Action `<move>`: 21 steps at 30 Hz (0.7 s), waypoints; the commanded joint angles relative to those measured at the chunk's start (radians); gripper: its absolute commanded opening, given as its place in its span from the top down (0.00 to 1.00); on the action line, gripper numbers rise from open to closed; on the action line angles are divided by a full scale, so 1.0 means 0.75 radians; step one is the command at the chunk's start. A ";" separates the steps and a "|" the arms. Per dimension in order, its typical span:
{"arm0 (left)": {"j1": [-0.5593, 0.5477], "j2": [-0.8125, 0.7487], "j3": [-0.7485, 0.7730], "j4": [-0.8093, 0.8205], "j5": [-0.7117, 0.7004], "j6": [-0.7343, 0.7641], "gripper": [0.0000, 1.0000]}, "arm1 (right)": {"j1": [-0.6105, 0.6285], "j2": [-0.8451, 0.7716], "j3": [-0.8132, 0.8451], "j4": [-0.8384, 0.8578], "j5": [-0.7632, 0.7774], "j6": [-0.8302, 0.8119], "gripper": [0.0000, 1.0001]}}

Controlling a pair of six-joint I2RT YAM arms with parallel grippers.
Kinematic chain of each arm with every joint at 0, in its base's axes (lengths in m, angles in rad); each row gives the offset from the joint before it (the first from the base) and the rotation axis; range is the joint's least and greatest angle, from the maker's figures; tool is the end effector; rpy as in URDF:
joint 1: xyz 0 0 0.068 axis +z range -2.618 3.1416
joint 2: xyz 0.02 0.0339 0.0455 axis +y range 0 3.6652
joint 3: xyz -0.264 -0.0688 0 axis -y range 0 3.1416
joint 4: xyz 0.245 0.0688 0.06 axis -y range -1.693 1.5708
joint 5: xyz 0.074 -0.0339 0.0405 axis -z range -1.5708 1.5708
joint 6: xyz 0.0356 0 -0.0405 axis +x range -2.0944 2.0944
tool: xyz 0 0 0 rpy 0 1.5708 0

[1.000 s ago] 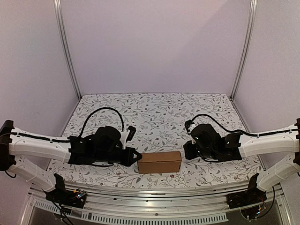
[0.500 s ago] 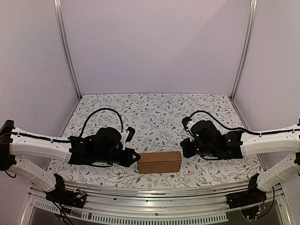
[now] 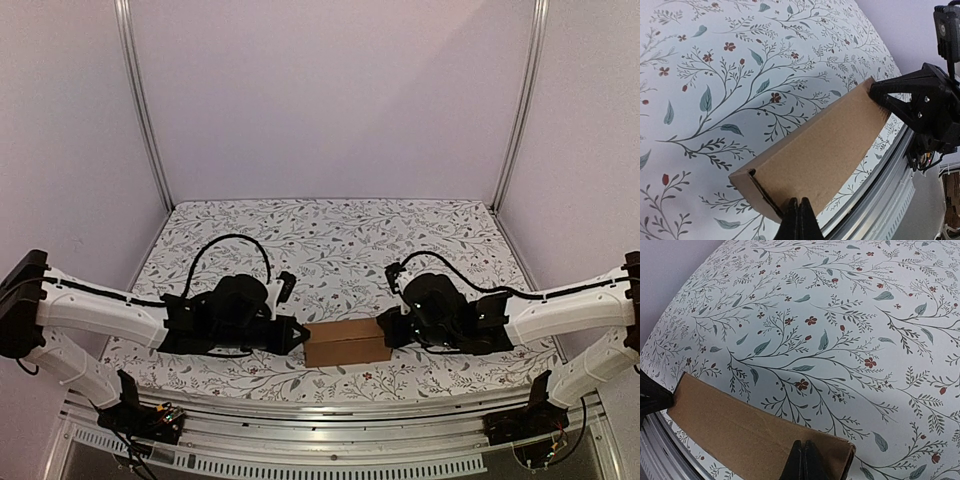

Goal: Fold the paper box

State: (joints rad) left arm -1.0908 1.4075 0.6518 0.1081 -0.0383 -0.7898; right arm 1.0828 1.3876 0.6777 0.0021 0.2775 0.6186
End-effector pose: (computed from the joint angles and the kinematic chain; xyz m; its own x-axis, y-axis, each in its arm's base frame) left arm 0.1323 -0.2512 0.1835 -0.8156 0.0298 -0.5779 0.4162 0.7240 -0.5502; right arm 0.1395 0.2419 0.1885 -0.6844 -0.0998 -0.7223 -0.4358 0.8502 0.2955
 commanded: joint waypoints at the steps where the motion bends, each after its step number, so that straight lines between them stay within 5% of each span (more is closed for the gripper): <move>1: 0.019 0.018 -0.027 -0.194 -0.012 0.020 1.00 | 0.013 0.008 -0.046 -0.059 0.000 0.047 1.00; 13: 0.021 -0.055 0.147 -0.348 -0.064 0.106 0.95 | 0.012 -0.131 0.154 -0.212 0.095 -0.135 0.99; 21: 0.035 -0.115 0.322 -0.550 -0.190 0.175 0.94 | 0.045 -0.257 0.111 -0.242 -0.019 -0.152 1.00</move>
State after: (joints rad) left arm -1.0882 1.3510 0.8425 -0.1932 -0.1169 -0.6987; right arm 1.0878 1.2362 0.7769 -0.1410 0.3061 0.5282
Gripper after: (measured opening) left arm 0.067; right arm 0.004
